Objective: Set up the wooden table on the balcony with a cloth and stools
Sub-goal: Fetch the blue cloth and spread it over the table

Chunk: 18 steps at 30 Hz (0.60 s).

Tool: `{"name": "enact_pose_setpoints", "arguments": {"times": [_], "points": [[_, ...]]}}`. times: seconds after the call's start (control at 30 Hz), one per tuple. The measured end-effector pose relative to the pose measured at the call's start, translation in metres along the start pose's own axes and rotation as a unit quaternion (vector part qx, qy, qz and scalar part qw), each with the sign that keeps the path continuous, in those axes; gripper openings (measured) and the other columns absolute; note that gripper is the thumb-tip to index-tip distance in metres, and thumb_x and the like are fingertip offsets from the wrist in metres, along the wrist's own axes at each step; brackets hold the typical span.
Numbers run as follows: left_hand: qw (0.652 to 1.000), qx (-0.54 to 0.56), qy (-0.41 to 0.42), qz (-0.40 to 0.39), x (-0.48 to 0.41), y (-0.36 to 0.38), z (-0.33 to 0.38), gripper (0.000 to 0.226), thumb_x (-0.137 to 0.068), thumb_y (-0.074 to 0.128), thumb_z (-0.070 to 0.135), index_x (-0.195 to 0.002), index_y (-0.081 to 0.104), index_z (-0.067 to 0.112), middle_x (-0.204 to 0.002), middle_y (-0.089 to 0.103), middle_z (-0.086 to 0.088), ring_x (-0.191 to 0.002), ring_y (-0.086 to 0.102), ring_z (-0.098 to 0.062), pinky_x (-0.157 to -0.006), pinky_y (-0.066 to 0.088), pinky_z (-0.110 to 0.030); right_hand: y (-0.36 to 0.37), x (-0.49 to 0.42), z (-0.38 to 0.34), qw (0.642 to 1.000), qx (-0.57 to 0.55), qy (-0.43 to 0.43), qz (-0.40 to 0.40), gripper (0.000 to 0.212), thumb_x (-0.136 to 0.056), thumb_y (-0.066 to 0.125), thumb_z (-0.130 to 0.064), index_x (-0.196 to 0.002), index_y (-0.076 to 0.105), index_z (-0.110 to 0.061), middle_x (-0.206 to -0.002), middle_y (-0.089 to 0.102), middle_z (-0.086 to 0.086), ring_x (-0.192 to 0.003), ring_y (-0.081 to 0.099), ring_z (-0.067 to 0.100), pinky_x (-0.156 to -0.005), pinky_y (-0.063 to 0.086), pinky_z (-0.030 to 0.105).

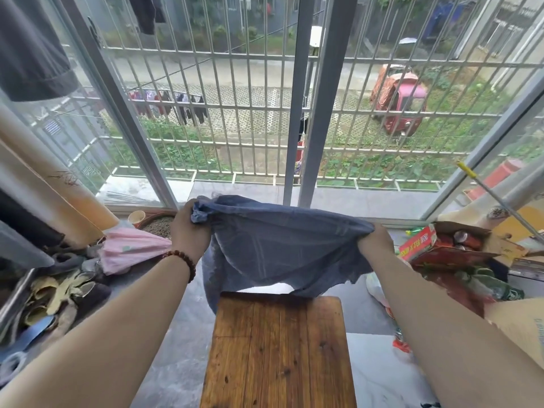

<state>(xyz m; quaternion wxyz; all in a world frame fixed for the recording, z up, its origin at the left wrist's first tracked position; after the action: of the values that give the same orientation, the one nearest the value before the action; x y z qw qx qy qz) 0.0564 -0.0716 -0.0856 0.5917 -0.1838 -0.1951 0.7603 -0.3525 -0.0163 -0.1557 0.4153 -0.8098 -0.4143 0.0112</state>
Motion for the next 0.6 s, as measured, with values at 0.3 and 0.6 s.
{"name": "enact_pose_setpoints", "arguments": {"times": [0.3, 0.6], "points": [[1.000, -0.029, 0.003, 0.002, 0.008, 0.013, -0.004, 0.023, -0.083, 0.041, -0.011, -0.084, 0.049, 0.011, -0.069, 0.049, 0.003, -0.075, 0.046, -0.019, -0.063, 0.034, -0.025, 0.051, 0.022, 0.044, 0.926, -0.195, 0.286, -0.148, 0.016, -0.094, 0.044, -0.011, -0.082, 0.047, -0.001, -0.071, 0.043, 0.011, -0.061, 0.045, 0.025, -0.043, 0.048, 0.029], [0.997, -0.050, -0.046, -0.037, -0.003, 0.029, -0.031, 0.018, -0.082, 0.047, -0.005, -0.091, 0.053, 0.009, -0.082, 0.059, -0.009, -0.077, 0.055, -0.028, -0.069, 0.047, -0.041, 0.079, 0.025, 0.011, 0.850, -0.419, 0.237, -0.215, 0.012, -0.098, 0.046, -0.013, -0.087, 0.047, -0.008, -0.093, 0.055, 0.013, -0.083, 0.058, 0.032, -0.069, 0.057, 0.046]]}}
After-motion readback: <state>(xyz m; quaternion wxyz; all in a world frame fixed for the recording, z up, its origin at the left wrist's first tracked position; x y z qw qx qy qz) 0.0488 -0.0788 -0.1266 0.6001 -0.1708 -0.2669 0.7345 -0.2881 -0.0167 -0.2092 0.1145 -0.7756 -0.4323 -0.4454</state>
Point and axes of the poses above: each hand's wrist, its own x-axis away from the middle knuckle, its own y-axis out of the palm, z = x × y, the point moved 9 cm from there along -x, towards the middle knuckle
